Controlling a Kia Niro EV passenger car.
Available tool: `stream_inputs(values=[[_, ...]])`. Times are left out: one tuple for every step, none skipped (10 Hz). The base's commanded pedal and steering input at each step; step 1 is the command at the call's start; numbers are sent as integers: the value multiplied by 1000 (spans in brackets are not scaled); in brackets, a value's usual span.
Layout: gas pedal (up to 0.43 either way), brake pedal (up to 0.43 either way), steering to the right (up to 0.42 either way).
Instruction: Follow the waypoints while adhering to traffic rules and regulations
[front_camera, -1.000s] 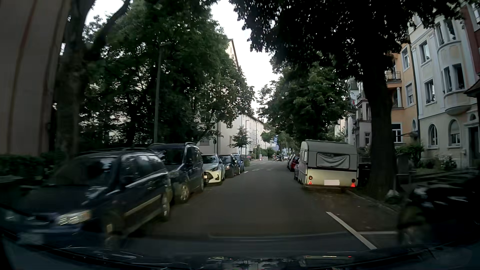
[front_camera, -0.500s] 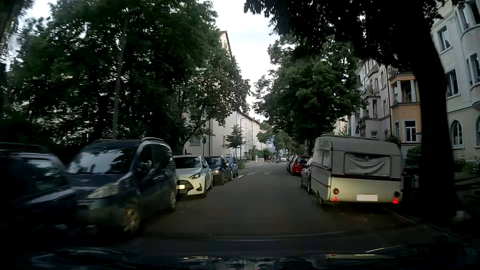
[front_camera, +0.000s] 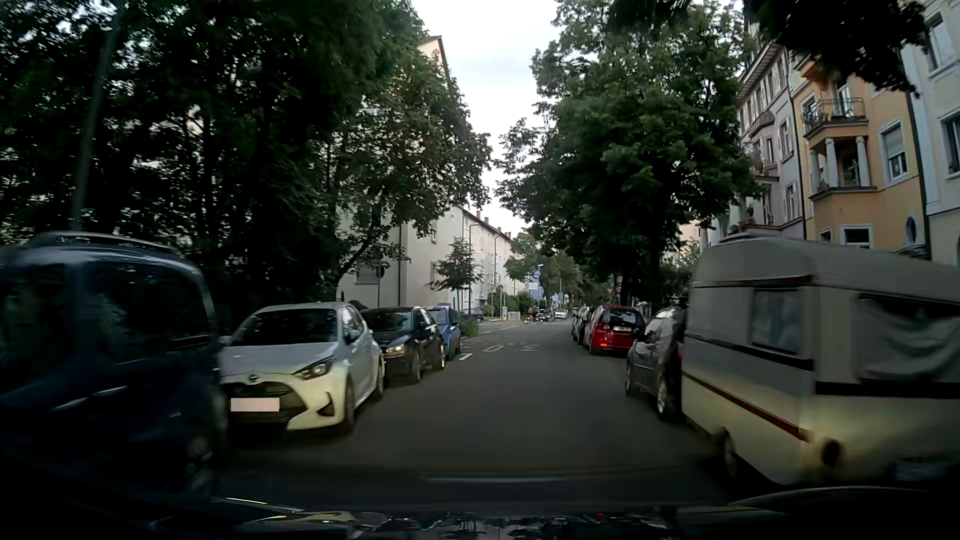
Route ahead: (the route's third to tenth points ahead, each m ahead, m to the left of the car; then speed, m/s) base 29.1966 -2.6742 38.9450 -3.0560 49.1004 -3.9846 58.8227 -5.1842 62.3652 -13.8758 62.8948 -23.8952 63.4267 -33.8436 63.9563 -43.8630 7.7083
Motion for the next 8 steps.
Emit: stream_inputs(values=[[110, 0, 18], [110, 0, 18], [110, 0, 18], [110, 0, 18], [110, 0, 18], [98, 0, 18], [87, 0, 18], [67, 0, 18]])
